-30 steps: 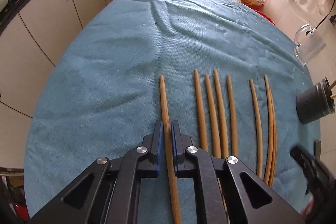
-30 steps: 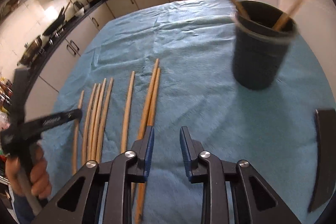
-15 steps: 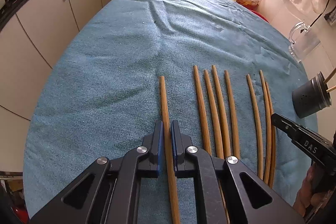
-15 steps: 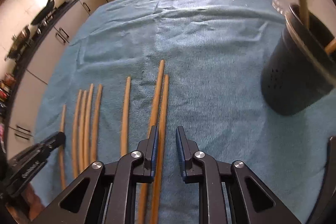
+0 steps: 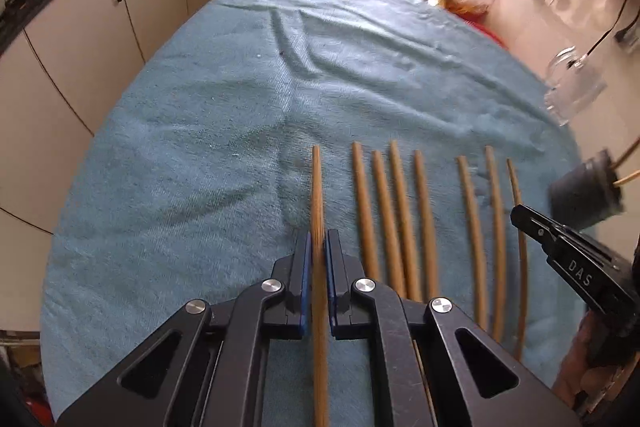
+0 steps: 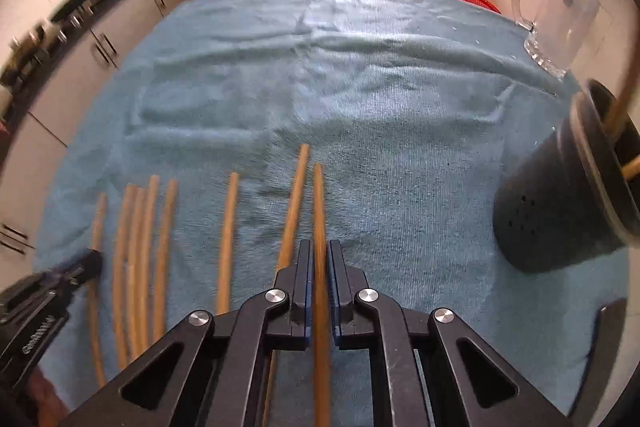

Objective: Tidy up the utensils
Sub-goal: 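Close the left tool on a chopstick while the right tool grasps another chopstick, then carry the chopstick upright in the left tool to the black cup while the right tool carries its own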

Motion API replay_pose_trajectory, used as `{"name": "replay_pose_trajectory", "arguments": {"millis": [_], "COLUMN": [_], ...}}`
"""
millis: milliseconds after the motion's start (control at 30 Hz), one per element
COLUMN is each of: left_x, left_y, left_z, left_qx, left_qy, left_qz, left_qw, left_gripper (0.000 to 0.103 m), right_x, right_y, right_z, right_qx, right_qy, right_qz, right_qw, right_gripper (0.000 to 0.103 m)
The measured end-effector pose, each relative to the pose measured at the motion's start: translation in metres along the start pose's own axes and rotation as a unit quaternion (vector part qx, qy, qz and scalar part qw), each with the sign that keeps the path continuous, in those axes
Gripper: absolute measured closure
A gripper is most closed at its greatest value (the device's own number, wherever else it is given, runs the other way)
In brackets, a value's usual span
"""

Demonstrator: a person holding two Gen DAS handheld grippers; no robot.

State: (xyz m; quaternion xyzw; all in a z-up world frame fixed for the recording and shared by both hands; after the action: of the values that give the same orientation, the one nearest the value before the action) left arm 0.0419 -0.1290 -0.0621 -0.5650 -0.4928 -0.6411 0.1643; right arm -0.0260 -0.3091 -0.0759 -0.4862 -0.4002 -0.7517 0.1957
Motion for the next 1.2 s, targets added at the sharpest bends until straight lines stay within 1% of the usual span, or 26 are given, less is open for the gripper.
{"name": "replay_pose_trajectory", "arguments": {"millis": [67, 133, 267, 367, 433, 567, 667, 833, 1200], "left_x": [0.015, 0.036, 0.079, 0.105, 0.123, 0.147, 0.157, 0.163, 0.171], "left_y": [0.001, 0.001, 0.001, -0.002, -0.004, -0.006, -0.007, -0.01, -0.014], "left_z": [-0.002, -0.007, -0.018, -0.025, -0.031, -0.044, -0.054, -0.065, -0.083], "left_qx": [-0.004, -0.007, -0.017, -0.024, -0.031, -0.046, -0.056, -0.063, -0.078], "left_qy": [0.002, -0.01, -0.025, -0.028, -0.033, -0.04, -0.043, -0.044, -0.048], "left_qz": [-0.018, -0.04, -0.082, -0.106, -0.123, -0.144, -0.153, -0.156, -0.161], "left_qw": [0.9998, 0.9991, 0.9962, 0.9937, 0.9914, 0.9877, 0.9858, 0.9847, 0.9828], "left_gripper": [0.097, 0.097, 0.097, 0.097, 0.097, 0.097, 0.097, 0.097, 0.097], "right_x": [0.018, 0.043, 0.099, 0.13, 0.151, 0.175, 0.184, 0.2, 0.221], "right_y": [-0.002, -0.004, -0.012, -0.017, -0.026, -0.043, -0.046, -0.048, -0.049], "right_z": [0.0, 0.002, 0.006, 0.007, 0.004, -0.001, -0.005, -0.017, -0.035], "right_qx": [-0.006, -0.011, -0.009, -0.007, -0.009, -0.017, -0.02, -0.031, -0.05], "right_qy": [0.018, 0.049, 0.094, 0.11, 0.122, 0.142, 0.15, 0.155, 0.164], "right_qz": [-0.026, -0.054, -0.119, -0.158, -0.184, -0.21, -0.225, -0.24, -0.261], "right_qw": [0.999, 0.997, 0.988, 0.981, 0.975, 0.967, 0.963, 0.958, 0.95], "right_gripper": [0.096, 0.096, 0.096, 0.096, 0.096, 0.096, 0.096, 0.096, 0.096]}}
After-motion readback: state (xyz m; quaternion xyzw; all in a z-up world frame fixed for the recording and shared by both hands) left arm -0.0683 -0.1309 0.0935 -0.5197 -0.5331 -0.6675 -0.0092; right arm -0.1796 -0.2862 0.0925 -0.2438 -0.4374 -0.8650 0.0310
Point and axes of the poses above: each gripper's, at about its wrist camera, not at the fingertips, and x roughly against the way its jaws point, z to its left, y to its top, the point moved 8 cm from there along -x, roughly the way its jaws point, and after that the axes turned 8 degrees about -x, right-handed, at the moved point
